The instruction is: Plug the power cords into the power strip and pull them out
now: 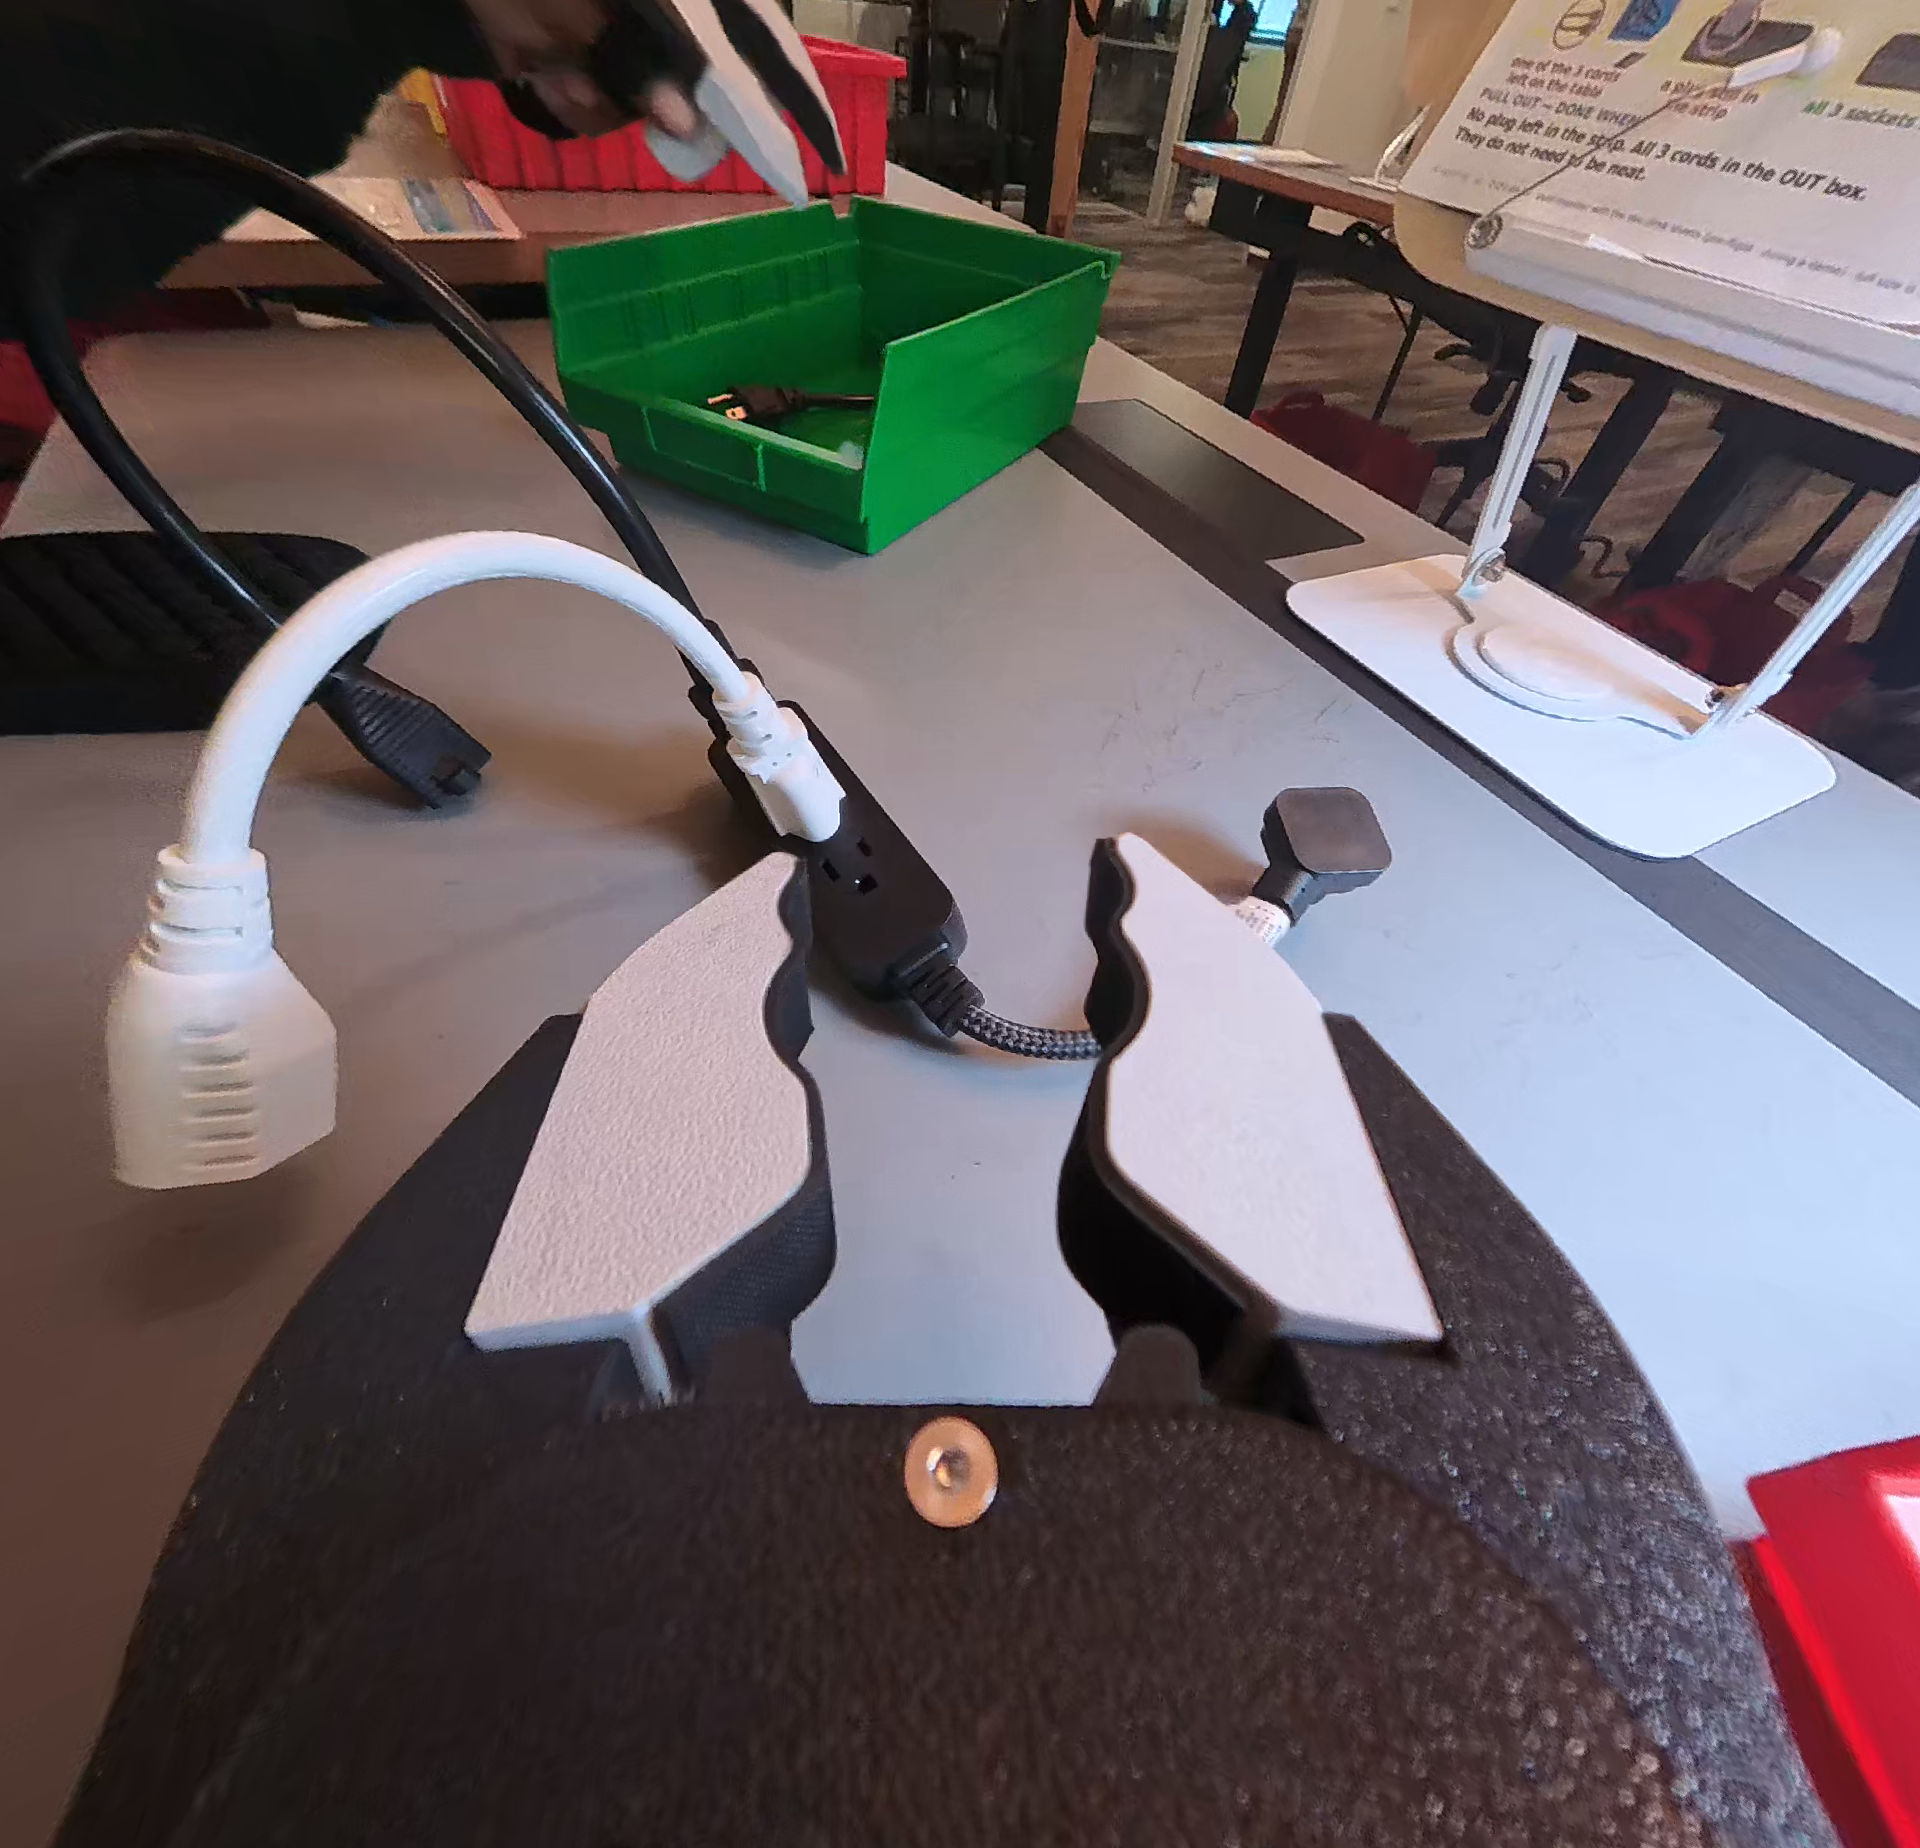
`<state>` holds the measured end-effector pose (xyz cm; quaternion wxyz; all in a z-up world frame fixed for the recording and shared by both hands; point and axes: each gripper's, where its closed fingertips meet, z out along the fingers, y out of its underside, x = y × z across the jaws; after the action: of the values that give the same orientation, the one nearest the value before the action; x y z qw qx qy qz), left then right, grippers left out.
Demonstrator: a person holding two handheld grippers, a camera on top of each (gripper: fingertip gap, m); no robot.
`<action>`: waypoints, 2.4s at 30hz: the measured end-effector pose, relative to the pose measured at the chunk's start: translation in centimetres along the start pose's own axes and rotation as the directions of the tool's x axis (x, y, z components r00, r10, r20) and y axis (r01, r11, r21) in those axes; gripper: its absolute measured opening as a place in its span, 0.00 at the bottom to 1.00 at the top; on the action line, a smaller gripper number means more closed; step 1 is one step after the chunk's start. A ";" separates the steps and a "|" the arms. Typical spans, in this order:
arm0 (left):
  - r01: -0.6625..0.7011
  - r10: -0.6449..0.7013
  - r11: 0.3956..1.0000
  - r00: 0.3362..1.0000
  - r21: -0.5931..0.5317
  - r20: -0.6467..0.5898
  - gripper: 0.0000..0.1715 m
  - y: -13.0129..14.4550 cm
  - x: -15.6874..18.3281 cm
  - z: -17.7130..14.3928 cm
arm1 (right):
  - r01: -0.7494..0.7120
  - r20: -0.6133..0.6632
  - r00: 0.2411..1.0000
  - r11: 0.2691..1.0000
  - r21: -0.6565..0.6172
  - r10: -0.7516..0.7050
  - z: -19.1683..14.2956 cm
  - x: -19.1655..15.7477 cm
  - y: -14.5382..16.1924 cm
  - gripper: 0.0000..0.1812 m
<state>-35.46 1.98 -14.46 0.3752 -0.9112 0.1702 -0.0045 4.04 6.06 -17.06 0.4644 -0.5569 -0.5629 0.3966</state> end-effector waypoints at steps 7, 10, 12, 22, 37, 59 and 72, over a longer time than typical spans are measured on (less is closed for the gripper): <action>0.196 -0.284 0.910 0.937 -0.365 -0.203 0.28 4.2 3.3 8.4 | -0.008 0.042 0.999 1.000 0.025 0.007 -0.4 -0.5 0.6 0.02; 0.249 -0.362 0.862 0.912 -0.442 -0.192 0.30 5.3 3.6 10.2 | -0.018 0.040 0.999 1.000 0.017 0.017 -0.5 -0.2 0.9 0.01; 0.259 -0.389 0.833 0.903 -0.489 -0.185 0.31 6.2 3.9 10.8 | -0.005 0.041 0.999 1.000 -0.025 0.006 -0.3 -0.3 1.5 0.05; 0.183 -0.289 0.854 0.946 -0.488 -0.150 0.21 7.0 3.6 10.9 | 0.476 0.269 0.879 0.772 -0.421 -0.395 6.8 -1.8 5.9 0.34; 0.263 -0.244 0.964 0.935 0.043 -0.258 0.12 0.2 3.0 -0.5 | 0.409 0.516 0.856 0.649 -0.642 -0.028 4.3 -5.1 9.0 0.25; 0.082 0.242 0.858 0.806 0.508 -0.539 0.12 -13.0 20.9 -2.8 | 0.213 0.407 0.908 0.727 -0.653 0.098 2.9 -6.0 7.4 0.26; 0.014 0.313 0.898 0.682 0.440 -0.661 0.12 -11.4 28.1 0.9 | -0.080 0.005 0.997 0.983 -0.168 0.081 4.1 1.8 -2.8 0.28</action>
<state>-5.41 1.32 -10.61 0.4601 -0.7188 0.3734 -0.3636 -0.52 7.90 -15.22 0.3962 -0.6141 -0.5739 0.3694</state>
